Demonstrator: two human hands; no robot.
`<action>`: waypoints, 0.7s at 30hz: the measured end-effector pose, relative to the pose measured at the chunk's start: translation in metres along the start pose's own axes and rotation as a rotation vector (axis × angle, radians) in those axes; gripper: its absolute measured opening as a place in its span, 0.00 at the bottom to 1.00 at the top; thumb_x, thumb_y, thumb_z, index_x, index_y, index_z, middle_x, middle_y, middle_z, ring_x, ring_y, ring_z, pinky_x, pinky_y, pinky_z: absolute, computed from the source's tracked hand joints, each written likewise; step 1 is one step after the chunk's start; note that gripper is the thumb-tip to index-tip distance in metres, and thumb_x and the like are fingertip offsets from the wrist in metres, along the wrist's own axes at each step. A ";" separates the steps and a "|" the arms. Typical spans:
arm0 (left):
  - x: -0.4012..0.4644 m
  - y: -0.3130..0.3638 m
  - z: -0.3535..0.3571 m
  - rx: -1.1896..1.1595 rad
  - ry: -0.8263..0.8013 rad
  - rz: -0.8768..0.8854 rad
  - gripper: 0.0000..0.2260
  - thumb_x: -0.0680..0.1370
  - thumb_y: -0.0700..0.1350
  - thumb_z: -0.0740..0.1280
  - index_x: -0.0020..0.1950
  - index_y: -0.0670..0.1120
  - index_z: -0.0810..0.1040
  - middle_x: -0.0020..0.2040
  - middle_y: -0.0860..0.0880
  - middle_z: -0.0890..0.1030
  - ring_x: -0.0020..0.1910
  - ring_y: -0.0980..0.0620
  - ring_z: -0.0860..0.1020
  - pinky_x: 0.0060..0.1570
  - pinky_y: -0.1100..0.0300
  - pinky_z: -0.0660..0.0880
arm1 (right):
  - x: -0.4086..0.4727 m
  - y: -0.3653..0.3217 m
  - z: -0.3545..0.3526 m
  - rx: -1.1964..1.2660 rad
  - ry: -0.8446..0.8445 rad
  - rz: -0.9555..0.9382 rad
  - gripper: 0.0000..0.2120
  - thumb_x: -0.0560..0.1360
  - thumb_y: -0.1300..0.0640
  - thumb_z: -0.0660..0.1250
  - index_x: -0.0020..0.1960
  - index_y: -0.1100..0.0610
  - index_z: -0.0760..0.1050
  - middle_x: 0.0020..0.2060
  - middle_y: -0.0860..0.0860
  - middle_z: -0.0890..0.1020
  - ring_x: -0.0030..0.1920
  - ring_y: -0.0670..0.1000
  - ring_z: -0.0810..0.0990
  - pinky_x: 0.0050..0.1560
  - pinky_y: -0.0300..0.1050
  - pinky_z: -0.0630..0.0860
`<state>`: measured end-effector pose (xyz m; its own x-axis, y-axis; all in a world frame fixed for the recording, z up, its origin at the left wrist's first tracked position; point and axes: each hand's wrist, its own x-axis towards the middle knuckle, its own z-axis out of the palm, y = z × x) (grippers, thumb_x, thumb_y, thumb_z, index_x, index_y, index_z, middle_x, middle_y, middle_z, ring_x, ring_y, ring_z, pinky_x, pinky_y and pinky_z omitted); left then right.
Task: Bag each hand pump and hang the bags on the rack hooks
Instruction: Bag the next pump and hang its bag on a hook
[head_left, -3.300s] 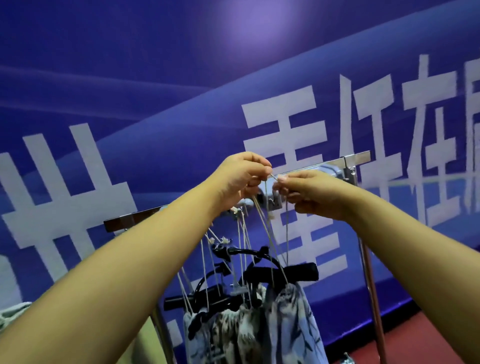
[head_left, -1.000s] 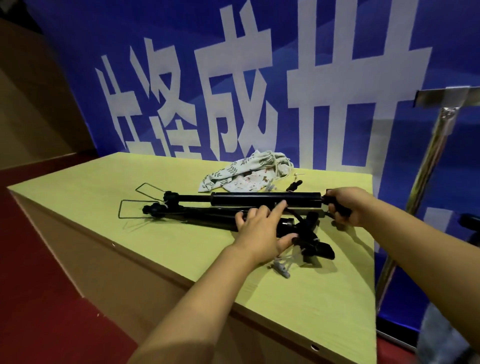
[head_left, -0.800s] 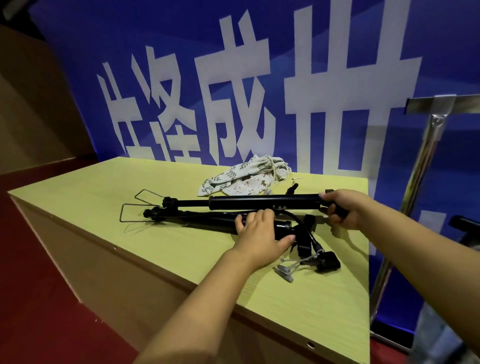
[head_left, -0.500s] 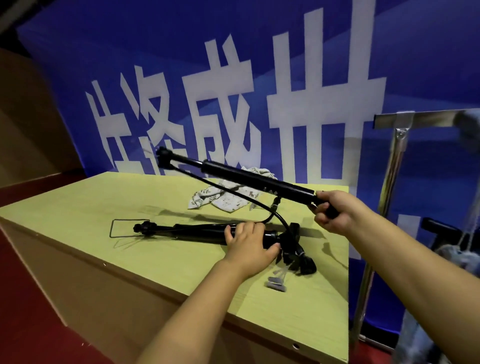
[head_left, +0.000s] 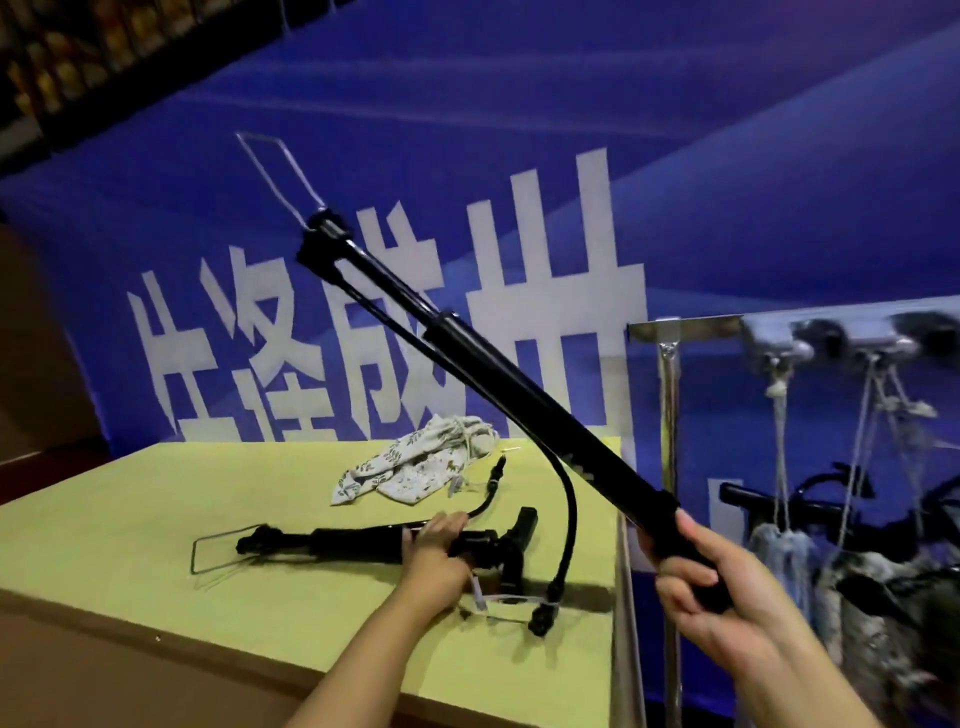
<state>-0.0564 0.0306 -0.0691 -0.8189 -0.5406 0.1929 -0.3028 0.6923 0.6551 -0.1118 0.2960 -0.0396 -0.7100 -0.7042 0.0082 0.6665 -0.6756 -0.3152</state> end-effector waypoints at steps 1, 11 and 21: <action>-0.001 0.000 0.001 -0.071 0.042 -0.001 0.22 0.78 0.36 0.61 0.71 0.50 0.68 0.76 0.48 0.61 0.77 0.52 0.51 0.73 0.56 0.38 | -0.007 -0.004 -0.004 0.027 -0.001 -0.014 0.52 0.31 0.67 0.83 0.53 0.56 0.68 0.37 0.52 0.72 0.14 0.42 0.61 0.13 0.35 0.54; -0.028 0.164 -0.114 -1.151 0.355 0.379 0.19 0.81 0.60 0.49 0.71 0.58 0.61 0.69 0.49 0.71 0.66 0.50 0.70 0.64 0.51 0.66 | -0.050 -0.029 -0.038 0.173 -0.152 -0.014 0.39 0.33 0.69 0.84 0.42 0.55 0.78 0.31 0.49 0.66 0.14 0.44 0.60 0.14 0.39 0.50; -0.040 0.220 -0.149 -0.997 0.627 0.413 0.11 0.80 0.56 0.60 0.45 0.53 0.78 0.41 0.60 0.80 0.39 0.73 0.76 0.47 0.66 0.70 | -0.063 -0.041 -0.058 -0.003 -0.217 -0.116 0.30 0.62 0.53 0.79 0.61 0.59 0.74 0.49 0.53 0.80 0.28 0.44 0.70 0.36 0.44 0.71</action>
<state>-0.0175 0.1336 0.1765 -0.3082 -0.6936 0.6511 0.6471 0.3489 0.6779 -0.1076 0.3808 -0.0827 -0.7159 -0.6528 0.2479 0.5825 -0.7540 -0.3034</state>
